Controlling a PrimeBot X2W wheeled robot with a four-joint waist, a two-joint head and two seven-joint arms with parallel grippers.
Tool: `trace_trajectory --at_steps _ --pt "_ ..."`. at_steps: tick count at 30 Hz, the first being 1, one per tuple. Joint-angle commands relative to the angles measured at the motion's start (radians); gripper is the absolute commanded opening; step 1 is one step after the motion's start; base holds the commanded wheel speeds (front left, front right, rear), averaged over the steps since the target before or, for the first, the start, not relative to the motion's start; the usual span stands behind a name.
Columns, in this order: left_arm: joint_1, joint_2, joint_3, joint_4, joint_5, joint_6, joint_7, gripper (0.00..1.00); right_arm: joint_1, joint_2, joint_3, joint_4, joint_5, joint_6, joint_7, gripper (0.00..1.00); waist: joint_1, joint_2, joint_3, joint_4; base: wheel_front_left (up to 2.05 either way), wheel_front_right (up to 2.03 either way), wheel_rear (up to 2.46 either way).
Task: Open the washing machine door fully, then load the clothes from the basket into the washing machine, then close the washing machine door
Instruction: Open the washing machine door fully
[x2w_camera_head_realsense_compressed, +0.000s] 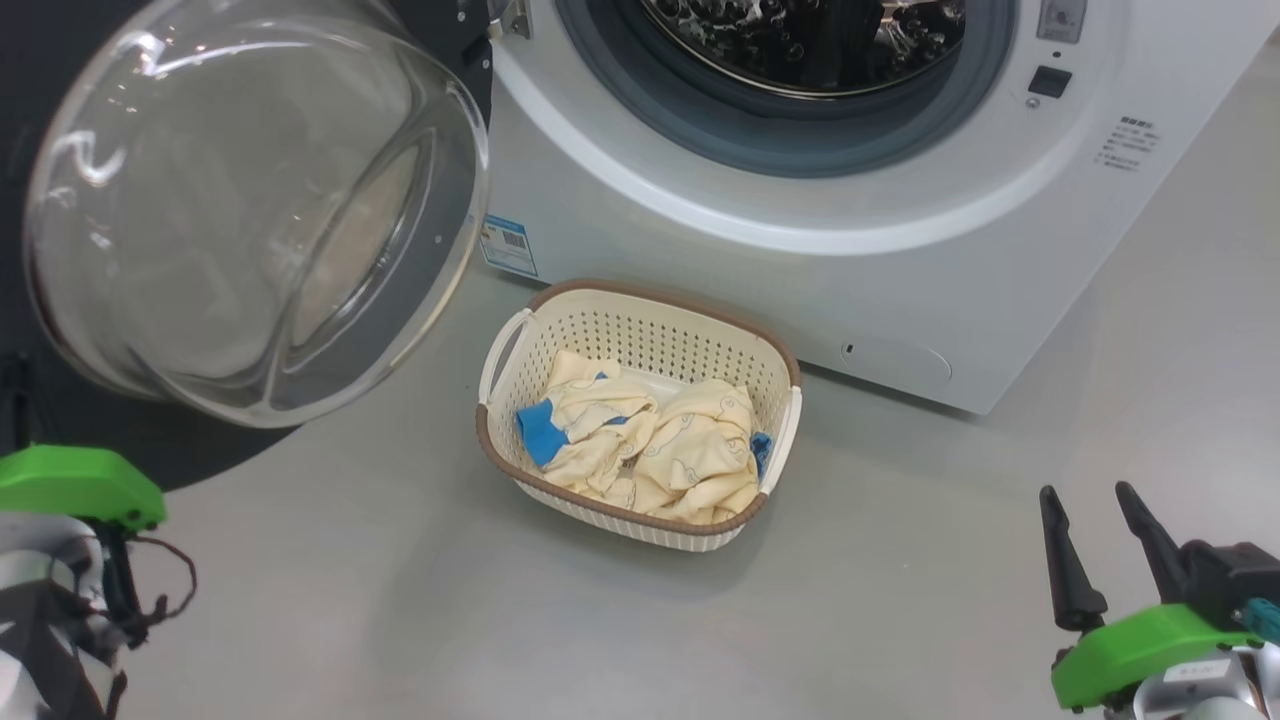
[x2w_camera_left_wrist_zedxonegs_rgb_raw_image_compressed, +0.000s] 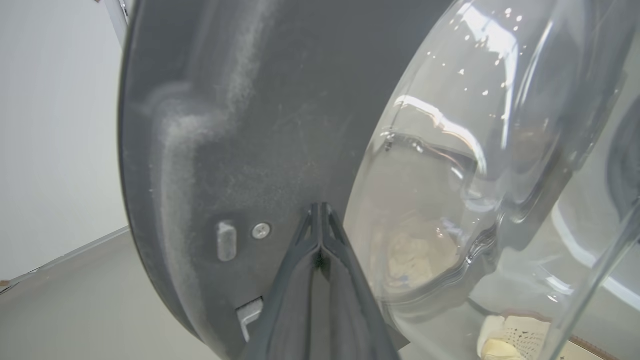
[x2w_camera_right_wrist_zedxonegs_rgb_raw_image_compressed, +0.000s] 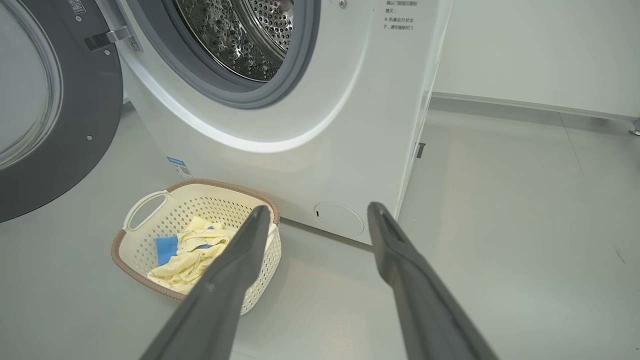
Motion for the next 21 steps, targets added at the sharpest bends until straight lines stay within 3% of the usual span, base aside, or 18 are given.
trace_trajectory --at_steps 1,10,21 --pt "-0.081 0.071 0.061 0.007 0.004 0.070 -0.011 0.00 -0.046 -0.013 0.021 -0.034 -0.005 0.010 -0.010 1.00 0.0000 0.0000 0.016 -0.006 0.00 0.00 0.00" --pt "-0.174 0.096 0.112 0.119 0.036 0.020 -0.011 0.00 -0.062 -0.013 0.022 -0.031 -0.012 0.010 -0.008 1.00 0.0000 0.0000 0.032 -0.019 0.00 0.00 0.00" --pt "-0.160 0.059 0.162 0.111 0.092 -0.003 -0.011 0.00 -0.057 -0.013 0.017 -0.017 -0.014 0.010 -0.008 1.00 0.0000 0.0000 0.015 -0.012 0.00 0.00 0.00"
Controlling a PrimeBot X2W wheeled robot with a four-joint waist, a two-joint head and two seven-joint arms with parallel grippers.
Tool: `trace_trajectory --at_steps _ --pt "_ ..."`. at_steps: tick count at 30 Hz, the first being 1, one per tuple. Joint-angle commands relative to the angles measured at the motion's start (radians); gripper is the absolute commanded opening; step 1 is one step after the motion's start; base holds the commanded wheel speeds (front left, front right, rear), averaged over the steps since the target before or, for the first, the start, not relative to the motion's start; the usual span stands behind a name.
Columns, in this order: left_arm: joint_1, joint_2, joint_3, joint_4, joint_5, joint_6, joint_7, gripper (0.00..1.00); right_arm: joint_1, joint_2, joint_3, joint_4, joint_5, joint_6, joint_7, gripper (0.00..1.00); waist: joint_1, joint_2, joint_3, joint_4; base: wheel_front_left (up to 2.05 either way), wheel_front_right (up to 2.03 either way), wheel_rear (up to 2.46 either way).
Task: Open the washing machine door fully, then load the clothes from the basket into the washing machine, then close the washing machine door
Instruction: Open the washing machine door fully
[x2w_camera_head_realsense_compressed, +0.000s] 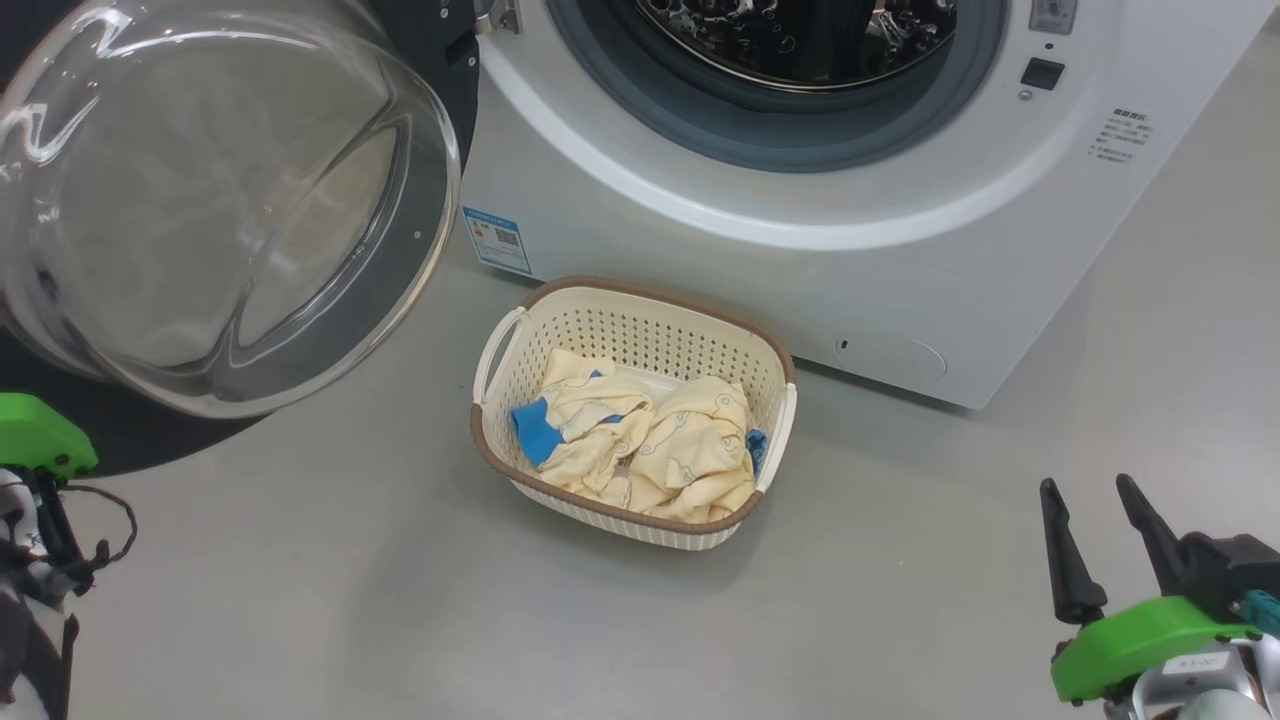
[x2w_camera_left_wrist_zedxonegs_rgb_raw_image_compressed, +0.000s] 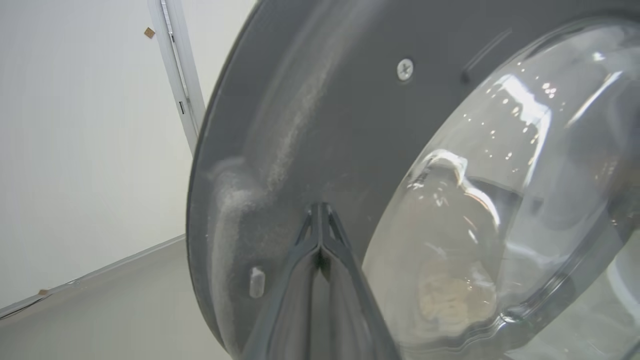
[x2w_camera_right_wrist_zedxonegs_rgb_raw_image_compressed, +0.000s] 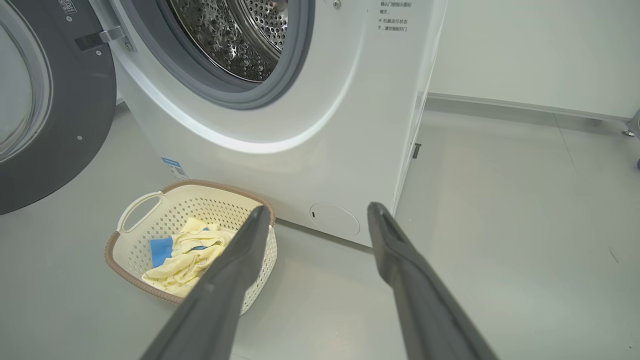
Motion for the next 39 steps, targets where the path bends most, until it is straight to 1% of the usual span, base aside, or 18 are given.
trace_trajectory --at_steps 1,4,7,11,13,14,17,18,19,21,22,23,24,25,30,34,39 --pt "-0.016 0.043 0.049 -0.043 0.014 0.008 -0.011 0.00 -0.030 -0.013 0.019 -0.027 -0.005 0.010 -0.008 1.00 0.0000 0.0000 -0.004 0.002 0.00 0.00 0.00" --pt "0.032 0.012 0.075 -0.113 0.038 0.018 -0.011 0.00 -0.022 -0.013 0.015 -0.025 -0.006 0.010 -0.007 1.00 0.0000 0.0000 -0.015 0.004 0.00 0.00 0.00" --pt "0.107 -0.030 0.093 -0.216 0.069 0.031 -0.011 0.00 -0.012 -0.013 0.010 -0.023 -0.007 0.010 -0.006 1.00 0.0000 0.0000 -0.028 0.006 0.00 0.00 0.00" --pt "0.204 -0.084 0.094 -0.367 0.106 0.029 -0.011 0.00 -0.004 -0.013 0.002 -0.032 -0.013 0.010 0.000 1.00 0.0000 0.0000 -0.040 0.007 0.00 0.00 0.00" --pt "0.255 -0.113 0.088 -0.443 0.121 0.026 -0.011 0.00 -0.002 -0.013 0.001 -0.037 -0.018 0.010 0.002 1.00 0.0000 0.0000 -0.047 0.006 0.00 0.00 0.00" --pt "0.304 -0.137 0.077 -0.513 0.138 0.024 -0.011 0.00 0.001 -0.013 0.001 -0.040 -0.019 0.010 0.004 1.00 0.0000 0.0000 -0.056 0.003 0.00 0.00 0.00" --pt "0.373 -0.165 0.056 -0.610 0.159 0.021 -0.011 0.00 0.006 -0.013 0.008 -0.042 -0.018 0.010 0.006 1.00 0.0000 0.0000 -0.071 -0.011 0.00 0.00 0.00" --pt "0.397 -0.176 0.049 -0.642 0.164 0.021 -0.011 0.02 0.006 -0.013 0.012 -0.043 -0.019 0.010 0.007 1.00 0.0000 0.0000 -0.074 -0.020 0.00 0.00 0.00" --pt "0.420 -0.186 0.042 -0.674 0.167 0.021 -0.011 0.09 0.007 -0.013 0.015 -0.046 -0.019 0.010 0.007 1.00 0.0000 0.0000 -0.076 -0.028 0.00 0.00 0.00" --pt "0.462 -0.203 0.029 -0.731 0.176 0.020 -0.011 0.34 0.009 -0.013 0.016 -0.050 -0.017 0.010 0.005 1.00 0.0000 0.0000 -0.080 -0.044 0.00 0.00 0.00" --pt "0.480 -0.212 0.020 -0.756 0.180 0.019 -0.011 0.44 0.010 -0.013 0.015 -0.051 -0.015 0.010 0.004 1.00 0.0000 0.0000 -0.080 -0.052 0.00 0.00 0.00" --pt "0.496 -0.218 0.012 -0.779 0.186 0.016 -0.011 0.56 0.011 -0.013 0.018 -0.052 -0.013 0.010 0.004 1.00 0.0000 0.0000 -0.080 -0.063 0.00 0.00 0.00" --pt "0.509 -0.224 0.003 -0.797 0.188 0.012 -0.011 0.83 0.012 -0.013 0.022 -0.053 -0.013 0.010 0.004 1.00 0.0000 0.0000 -0.080 -0.074 0.00 0.00 0.00" --pt "0.521 -0.229 -0.008 -0.811 0.190 0.006 -0.011 1.00 0.011 -0.013 0.024 -0.053 -0.014 0.010 0.004 1.00 0.0000 0.0000 -0.079 -0.085 0.00 0.00 0.00" --pt "0.552 -0.254 -0.061 -0.838 0.199 -0.019 -0.011 1.00 0.004 -0.013 0.037 -0.055 -0.017 0.010 0.001 1.00 0.0000 0.0000 -0.077 -0.152 0.00 0.00 0.00" --pt "0.561 -0.265 -0.085 -0.816 0.205 -0.027 -0.011 1.00 -0.003 -0.013 0.046 -0.053 -0.021 0.010 -0.004 1.00 0.0000 0.0000 -0.080 -0.209 0.00 0.00 0.00" --pt "0.556 -0.270 -0.111 -0.758 0.209 -0.058 -0.011 1.00 -0.005 -0.013 0.062 -0.054 -0.027 0.010 -0.007 1.00 0.0000 0.0000 -0.084 -0.279 0.00 0.00 0.00"
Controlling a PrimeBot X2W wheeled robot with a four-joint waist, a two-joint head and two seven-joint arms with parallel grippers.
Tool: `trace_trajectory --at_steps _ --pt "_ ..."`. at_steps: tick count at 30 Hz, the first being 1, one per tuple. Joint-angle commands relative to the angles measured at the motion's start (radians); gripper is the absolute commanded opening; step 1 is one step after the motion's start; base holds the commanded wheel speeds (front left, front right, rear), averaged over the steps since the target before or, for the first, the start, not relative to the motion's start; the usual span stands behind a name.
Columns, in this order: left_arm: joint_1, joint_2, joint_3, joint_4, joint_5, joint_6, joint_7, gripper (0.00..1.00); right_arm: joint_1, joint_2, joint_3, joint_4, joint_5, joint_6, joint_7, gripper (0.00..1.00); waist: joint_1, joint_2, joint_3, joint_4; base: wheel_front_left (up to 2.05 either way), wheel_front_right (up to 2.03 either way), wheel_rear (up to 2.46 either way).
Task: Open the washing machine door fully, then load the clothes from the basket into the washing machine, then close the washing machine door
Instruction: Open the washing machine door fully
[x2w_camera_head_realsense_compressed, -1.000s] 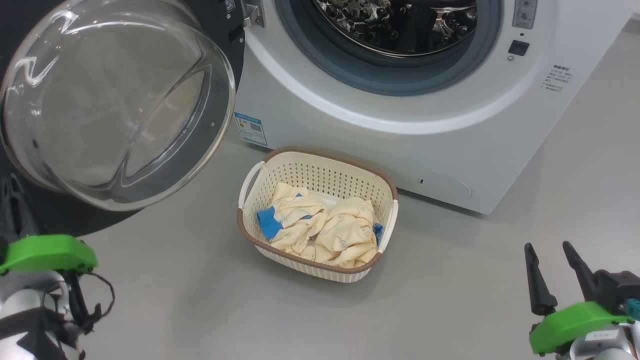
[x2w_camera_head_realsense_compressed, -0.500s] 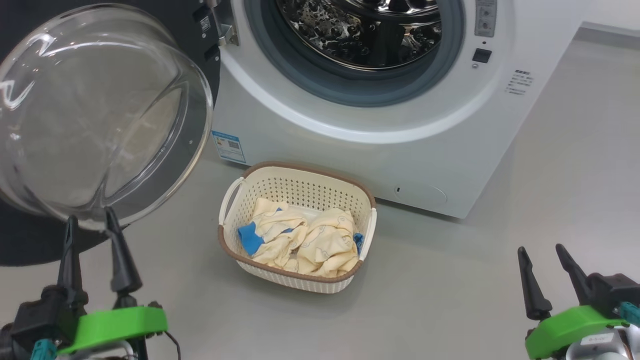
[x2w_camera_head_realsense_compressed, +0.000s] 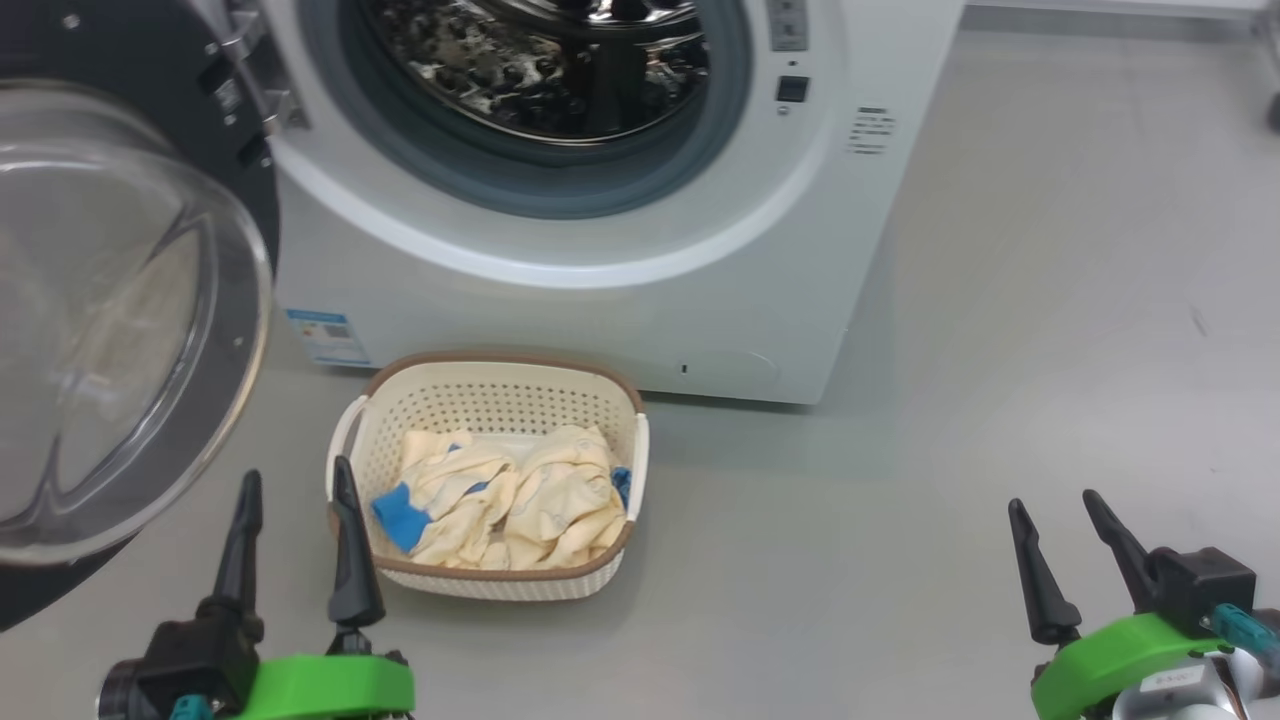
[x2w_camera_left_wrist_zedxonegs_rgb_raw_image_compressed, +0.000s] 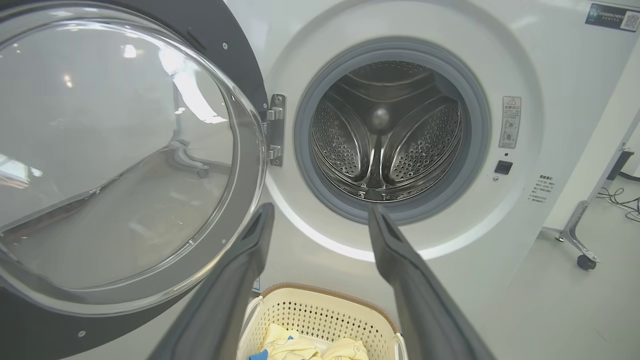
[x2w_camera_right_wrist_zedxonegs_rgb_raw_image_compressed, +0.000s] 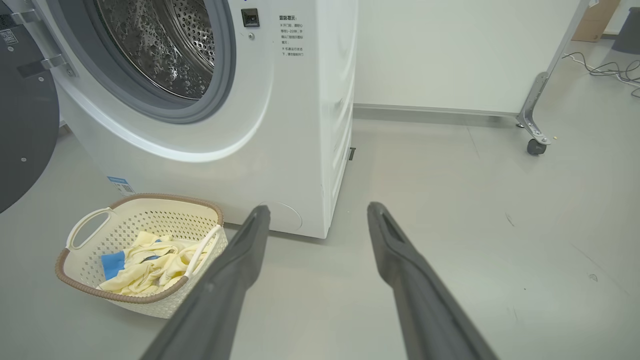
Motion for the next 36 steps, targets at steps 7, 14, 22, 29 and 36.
trace_trajectory --at_steps 7,14,22,29,36 --pt "-0.054 -0.003 0.012 0.064 0.009 -0.056 -0.006 1.00 -0.035 -0.014 0.039 -0.044 -0.014 0.010 -0.013 1.00 0.0000 0.0000 -0.006 -0.116 0.00 0.00 0.00" --pt "-0.065 -0.009 0.018 0.170 0.008 -0.095 -0.006 1.00 -0.022 -0.014 0.043 -0.045 -0.026 0.010 -0.015 1.00 0.0000 0.0000 -0.026 -0.167 0.00 0.00 0.00" --pt "-0.083 -0.011 0.041 0.270 0.006 -0.114 -0.006 1.00 -0.008 -0.014 0.045 -0.054 -0.039 0.010 -0.020 1.00 0.0000 0.0000 -0.044 -0.171 0.00 0.00 0.00" --pt "-0.098 -0.019 0.058 0.297 0.011 -0.121 -0.006 1.00 -0.009 -0.014 0.041 -0.117 -0.067 0.010 -0.027 1.00 0.0000 0.0000 -0.046 -0.152 0.00 0.00 0.00" --pt "-0.112 -0.026 0.070 0.301 0.020 -0.131 -0.006 1.00 -0.003 -0.014 0.056 -0.173 -0.063 0.010 -0.015 1.00 0.0000 0.0000 -0.044 -0.140 0.00 0.00 0.00"
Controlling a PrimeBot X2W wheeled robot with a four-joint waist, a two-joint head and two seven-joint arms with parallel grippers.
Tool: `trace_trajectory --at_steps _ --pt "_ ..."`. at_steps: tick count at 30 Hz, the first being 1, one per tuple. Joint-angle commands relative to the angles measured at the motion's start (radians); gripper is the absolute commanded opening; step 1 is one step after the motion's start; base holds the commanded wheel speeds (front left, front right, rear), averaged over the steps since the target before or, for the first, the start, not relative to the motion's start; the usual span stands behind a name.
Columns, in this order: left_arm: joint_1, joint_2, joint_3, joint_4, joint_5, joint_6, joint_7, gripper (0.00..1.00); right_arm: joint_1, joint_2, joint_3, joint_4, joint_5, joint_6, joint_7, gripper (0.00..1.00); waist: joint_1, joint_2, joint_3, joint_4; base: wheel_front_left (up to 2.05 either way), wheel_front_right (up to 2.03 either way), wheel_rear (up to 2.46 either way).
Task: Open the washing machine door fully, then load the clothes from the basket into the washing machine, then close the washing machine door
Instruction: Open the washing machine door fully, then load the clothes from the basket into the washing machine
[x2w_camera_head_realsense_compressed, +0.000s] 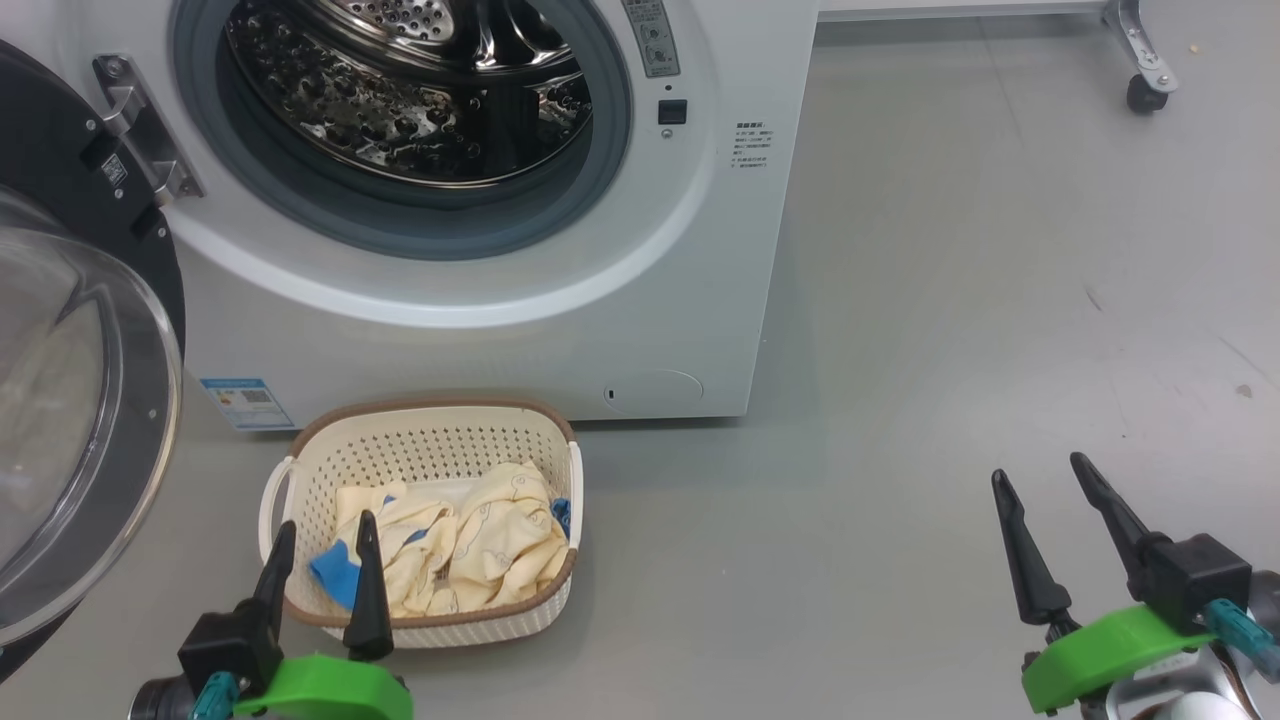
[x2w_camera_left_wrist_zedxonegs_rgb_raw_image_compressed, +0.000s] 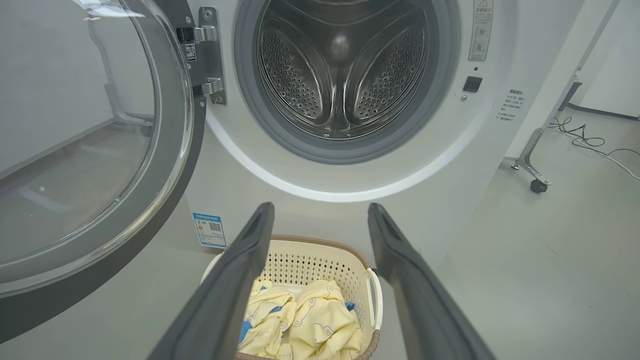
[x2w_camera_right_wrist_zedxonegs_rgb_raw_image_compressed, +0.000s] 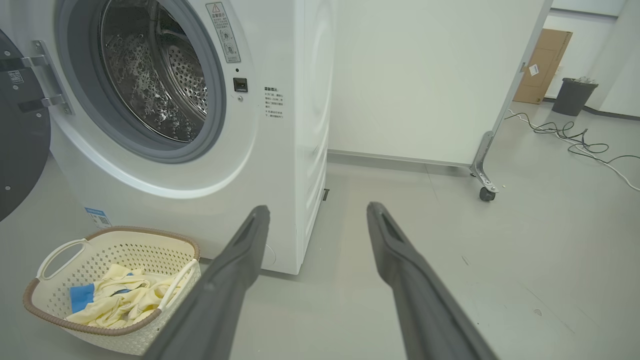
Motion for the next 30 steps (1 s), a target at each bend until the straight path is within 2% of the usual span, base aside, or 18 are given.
trace_trajectory --at_steps 1,16,30 --pt "-0.045 0.003 0.044 -0.027 0.012 -0.004 -0.007 1.00 -0.023 -0.014 0.023 -0.039 0.001 0.010 0.002 1.00 0.0000 0.0000 0.000 0.002 0.00 0.00 0.00" --pt "-0.054 -0.007 0.055 -0.013 0.036 -0.014 -0.007 1.00 -0.009 -0.014 0.028 -0.057 0.016 0.010 0.018 1.00 0.0000 0.0000 0.001 0.002 0.13 -0.13 0.00" --pt "-0.069 -0.013 0.059 -0.037 0.056 -0.033 -0.007 1.00 -0.014 -0.014 0.028 -0.055 0.026 0.010 0.020 1.00 0.0000 0.0000 0.014 0.011 1.37 -1.36 -0.01"
